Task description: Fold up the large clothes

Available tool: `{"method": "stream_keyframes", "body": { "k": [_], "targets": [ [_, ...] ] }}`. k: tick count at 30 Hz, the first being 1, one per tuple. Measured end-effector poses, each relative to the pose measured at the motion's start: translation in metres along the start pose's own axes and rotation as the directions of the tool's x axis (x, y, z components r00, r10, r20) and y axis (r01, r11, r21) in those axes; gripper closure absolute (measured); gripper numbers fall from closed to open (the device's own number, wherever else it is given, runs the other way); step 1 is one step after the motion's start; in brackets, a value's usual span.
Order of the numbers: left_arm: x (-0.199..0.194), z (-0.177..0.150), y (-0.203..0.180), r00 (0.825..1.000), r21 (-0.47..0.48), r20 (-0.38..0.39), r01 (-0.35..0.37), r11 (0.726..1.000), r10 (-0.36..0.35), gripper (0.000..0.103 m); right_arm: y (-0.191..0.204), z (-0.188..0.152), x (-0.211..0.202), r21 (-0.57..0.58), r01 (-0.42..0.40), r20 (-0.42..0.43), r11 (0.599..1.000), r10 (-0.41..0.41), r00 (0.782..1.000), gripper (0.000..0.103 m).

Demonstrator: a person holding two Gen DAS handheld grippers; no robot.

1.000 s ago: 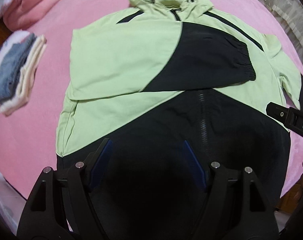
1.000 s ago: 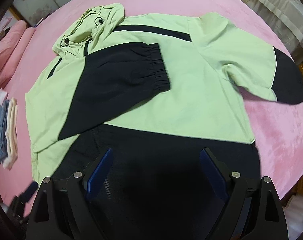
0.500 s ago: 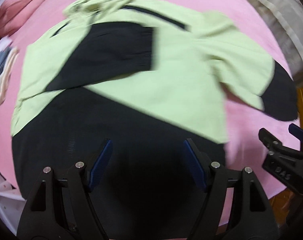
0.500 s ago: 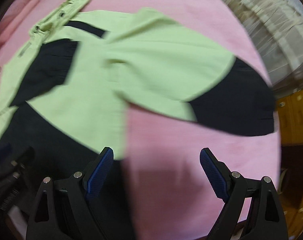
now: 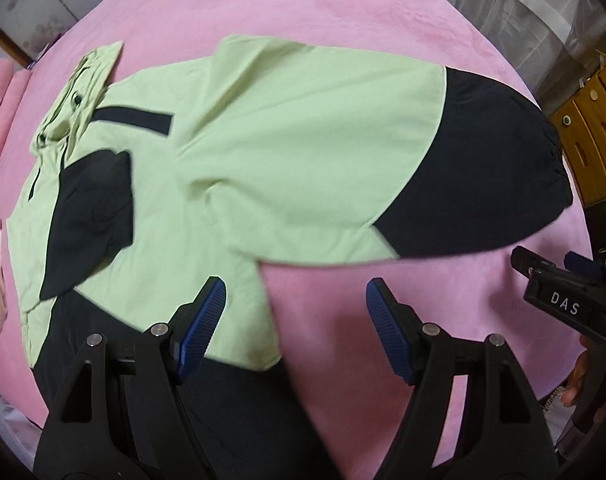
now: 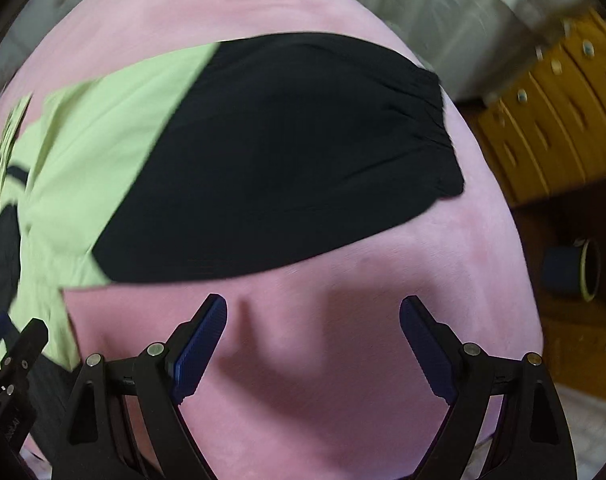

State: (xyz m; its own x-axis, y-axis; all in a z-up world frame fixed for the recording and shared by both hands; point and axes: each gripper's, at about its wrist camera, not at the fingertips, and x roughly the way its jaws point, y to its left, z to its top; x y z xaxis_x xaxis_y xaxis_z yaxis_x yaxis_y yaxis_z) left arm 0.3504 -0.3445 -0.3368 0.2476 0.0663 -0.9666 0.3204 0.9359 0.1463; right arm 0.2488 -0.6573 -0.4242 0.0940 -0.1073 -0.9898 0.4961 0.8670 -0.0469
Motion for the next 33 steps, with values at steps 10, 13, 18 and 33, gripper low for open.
{"method": "stream_keyframes", "body": {
  "k": [10, 13, 18, 33],
  "targets": [
    [0.023, 0.031, -0.038, 0.999, 0.062, -0.028, -0.045, 0.997, 0.047, 0.033, -0.079, 0.051, 0.036, 0.082, -0.093, 0.035, 0.992, 0.090, 0.995, 0.014],
    [0.028, 0.031, -0.045, 0.998, 0.073, -0.040, -0.037, 0.997, 0.040, 0.033, -0.101, 0.063, 0.043, 0.120, -0.153, 0.125, 0.981, 0.138, 0.983, 0.014],
    [0.035, 0.025, -0.048, 0.998, 0.069, -0.062, -0.021, 0.997, 0.025, 0.033, -0.137, 0.079, 0.050, 0.163, -0.174, 0.232, 0.971, 0.134, 0.963, 0.040],
    [0.012, 0.007, 0.014, 0.999, -0.085, -0.028, 0.018, 0.996, -0.020, 0.033, -0.171, 0.074, 0.002, 0.185, -0.307, 0.503, 0.934, 0.178, 0.845, 0.096]
  ]
}}
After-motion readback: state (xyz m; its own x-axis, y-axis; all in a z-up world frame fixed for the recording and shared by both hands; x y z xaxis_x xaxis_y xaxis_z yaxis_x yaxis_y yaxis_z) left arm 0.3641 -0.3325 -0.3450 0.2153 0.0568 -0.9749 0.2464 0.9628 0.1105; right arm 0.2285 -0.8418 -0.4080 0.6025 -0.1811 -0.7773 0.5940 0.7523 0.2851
